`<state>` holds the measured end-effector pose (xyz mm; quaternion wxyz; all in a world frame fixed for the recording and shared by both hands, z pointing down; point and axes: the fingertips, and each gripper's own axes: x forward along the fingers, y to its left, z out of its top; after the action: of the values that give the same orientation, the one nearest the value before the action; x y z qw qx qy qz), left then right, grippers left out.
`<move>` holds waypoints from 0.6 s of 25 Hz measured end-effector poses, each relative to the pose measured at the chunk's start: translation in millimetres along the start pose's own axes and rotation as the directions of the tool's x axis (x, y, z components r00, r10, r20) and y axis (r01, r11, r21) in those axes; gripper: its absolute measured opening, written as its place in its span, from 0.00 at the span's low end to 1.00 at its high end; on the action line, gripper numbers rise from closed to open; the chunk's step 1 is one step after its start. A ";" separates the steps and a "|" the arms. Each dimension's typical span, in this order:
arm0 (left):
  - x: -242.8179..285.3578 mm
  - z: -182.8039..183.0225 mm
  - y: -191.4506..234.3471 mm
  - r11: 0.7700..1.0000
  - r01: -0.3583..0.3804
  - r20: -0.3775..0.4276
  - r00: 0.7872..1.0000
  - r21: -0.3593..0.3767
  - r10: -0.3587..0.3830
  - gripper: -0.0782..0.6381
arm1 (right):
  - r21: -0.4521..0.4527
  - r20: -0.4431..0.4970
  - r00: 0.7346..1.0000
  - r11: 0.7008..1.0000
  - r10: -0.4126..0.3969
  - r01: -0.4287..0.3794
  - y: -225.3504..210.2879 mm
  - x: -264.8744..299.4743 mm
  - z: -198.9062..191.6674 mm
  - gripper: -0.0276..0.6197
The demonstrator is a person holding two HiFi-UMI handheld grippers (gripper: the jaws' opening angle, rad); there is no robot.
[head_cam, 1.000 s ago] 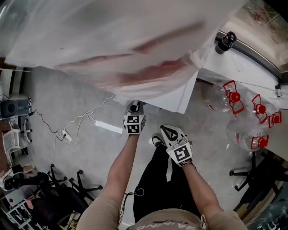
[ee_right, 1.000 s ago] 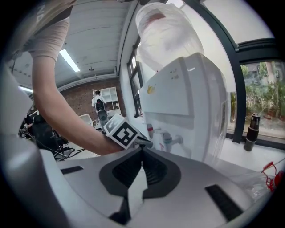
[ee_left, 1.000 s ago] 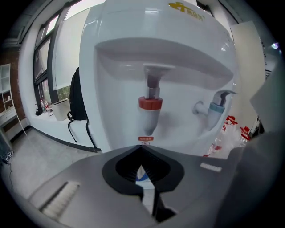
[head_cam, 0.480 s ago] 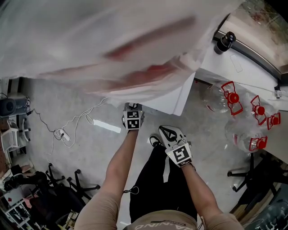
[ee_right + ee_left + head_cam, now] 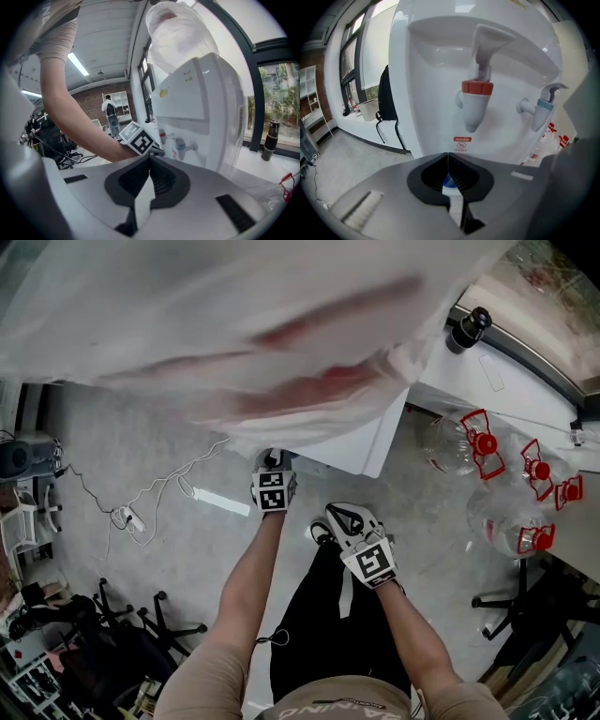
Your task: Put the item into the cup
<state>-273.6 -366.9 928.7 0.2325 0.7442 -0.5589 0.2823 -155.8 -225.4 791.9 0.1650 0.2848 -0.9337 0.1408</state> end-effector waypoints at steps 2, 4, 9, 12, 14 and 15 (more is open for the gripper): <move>-3.6 -6.9 0.0 1.000 0.004 -0.024 1.000 -0.024 -0.005 0.12 | 0.000 -0.001 1.000 1.000 0.005 -0.005 3.6 -1.2 1.7 0.06; -7.1 -13.1 1.4 0.999 0.005 -0.047 0.999 -0.051 -0.007 0.12 | -0.008 -0.001 1.000 1.000 0.009 -0.009 7.1 -2.0 5.6 0.06; -34.9 -20.8 -6.6 0.992 0.022 -0.056 0.998 -0.123 -0.029 0.12 | -0.061 -0.006 1.000 0.998 0.030 -0.030 17.4 -7.7 21.6 0.06; -66.0 -19.0 -24.9 0.986 0.058 -0.035 0.997 -0.153 -0.064 0.12 | -0.115 -0.023 0.999 0.992 0.043 -0.045 19.6 -15.7 35.7 0.06; -94.2 -10.6 -36.3 0.987 0.083 -0.011 0.996 -0.139 -0.085 0.12 | -0.126 -0.016 0.999 0.991 0.036 -0.038 19.8 -22.9 51.8 0.06; -110.8 -3.8 -40.4 0.988 0.092 0.003 0.996 -0.125 -0.092 0.12 | -0.126 -0.011 1.000 0.992 0.030 -0.031 19.5 -27.5 61.1 0.06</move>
<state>-259.2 -276.0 854.9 0.2923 0.7527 -0.5404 0.2366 -159.5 -218.3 722.5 0.1847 0.2590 -0.9442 0.0853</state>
